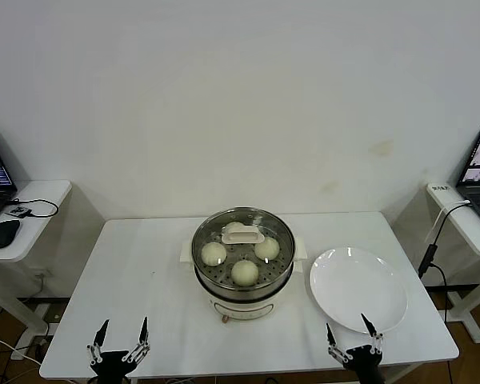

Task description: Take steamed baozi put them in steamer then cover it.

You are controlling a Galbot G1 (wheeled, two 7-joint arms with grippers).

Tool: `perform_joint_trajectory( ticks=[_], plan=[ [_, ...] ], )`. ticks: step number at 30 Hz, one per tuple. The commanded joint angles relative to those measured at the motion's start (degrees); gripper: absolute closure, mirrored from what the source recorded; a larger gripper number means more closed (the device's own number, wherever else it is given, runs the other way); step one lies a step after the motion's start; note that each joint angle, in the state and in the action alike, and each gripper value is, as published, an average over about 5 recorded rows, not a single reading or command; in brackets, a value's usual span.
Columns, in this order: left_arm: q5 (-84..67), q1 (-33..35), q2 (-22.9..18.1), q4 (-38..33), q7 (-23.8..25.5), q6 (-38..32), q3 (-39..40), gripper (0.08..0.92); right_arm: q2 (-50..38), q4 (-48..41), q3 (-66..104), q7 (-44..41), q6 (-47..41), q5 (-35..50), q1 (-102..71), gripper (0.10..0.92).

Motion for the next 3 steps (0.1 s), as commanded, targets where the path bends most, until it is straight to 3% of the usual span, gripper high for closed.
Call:
perform_joint_trajectory(
  ticks=[1,3],
  plan=[
    [-0.4,1.0,0.0,0.8,1.0,-0.7,-0.2,0.177,-0.1,0.1,-0.9,0.0,-0.7,0.3,-0.4,0.203],
    [-0.3,1.1,0.0,0.9,1.1,-0.7,-0.2,0.177,-0.1,0.0,-0.9,0.1,-0.9,0.4,-0.4,0.203]
  ],
)
